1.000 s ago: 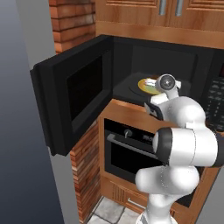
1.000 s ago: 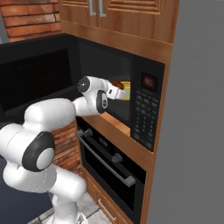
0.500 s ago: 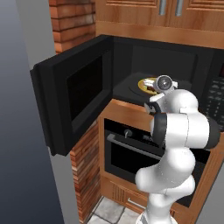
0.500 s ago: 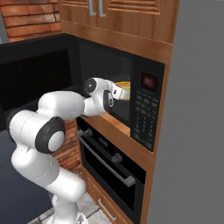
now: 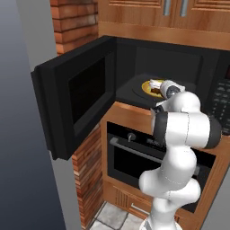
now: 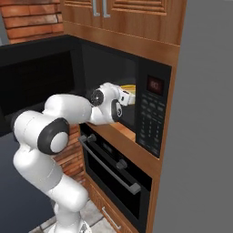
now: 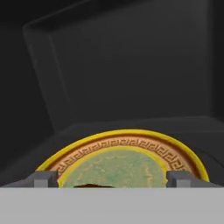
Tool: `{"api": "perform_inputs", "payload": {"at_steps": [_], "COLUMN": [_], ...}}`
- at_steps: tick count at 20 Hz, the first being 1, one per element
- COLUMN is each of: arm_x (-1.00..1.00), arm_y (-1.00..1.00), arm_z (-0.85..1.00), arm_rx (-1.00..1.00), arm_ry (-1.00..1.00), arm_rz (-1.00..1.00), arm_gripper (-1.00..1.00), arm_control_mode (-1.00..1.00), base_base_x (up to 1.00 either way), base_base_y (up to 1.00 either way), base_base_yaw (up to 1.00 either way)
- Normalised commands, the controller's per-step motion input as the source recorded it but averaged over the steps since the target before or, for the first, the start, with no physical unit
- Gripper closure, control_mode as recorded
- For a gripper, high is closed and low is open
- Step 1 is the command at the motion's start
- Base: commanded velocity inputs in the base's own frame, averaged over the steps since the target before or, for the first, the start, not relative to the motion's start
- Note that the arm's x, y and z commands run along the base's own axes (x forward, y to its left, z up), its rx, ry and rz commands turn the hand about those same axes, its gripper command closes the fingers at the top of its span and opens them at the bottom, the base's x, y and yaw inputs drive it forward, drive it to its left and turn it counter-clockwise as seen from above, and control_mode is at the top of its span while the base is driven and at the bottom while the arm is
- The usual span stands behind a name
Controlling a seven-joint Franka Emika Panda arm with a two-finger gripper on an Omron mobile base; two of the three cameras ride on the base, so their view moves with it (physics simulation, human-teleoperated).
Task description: Transport the chicken drumstick from the fridge to the microwave and turn on the microwave.
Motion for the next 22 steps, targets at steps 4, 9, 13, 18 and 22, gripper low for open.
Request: {"api": "perform_inputs", "payload": {"at_steps": [4, 9, 13, 18, 22], "arm_x": [-0.8, -0.98, -1.0, -1.0, -1.0], "arm_y": [0.14, 0.2, 0.08, 0.02, 0.16], "arm_z": [0.85, 0.87, 0.96, 0.31, 0.14], "arm_rx": [0.0, 0.0, 0.0, 0.01, -0.05], "arm_ry": [-0.2, 0.02, 0.06, 0.36, 0.44], "arm_rz": [0.1, 0.12, 0.1, 0.01, 0.05], "arm_gripper": [-1.0, -1.0, -1.0, -1.0, -1.0], "arm_control_mode": [-1.0, -1.0, -1.0, -1.0, -1.0], "base_base_x": [0.0, 0.0, 0.0, 0.0, 0.0], "base_base_y": [0.0, 0.0, 0.0, 0.0, 0.0], "base_base_yaw": [0.0, 0.0, 0.0, 0.0, 0.0]}}
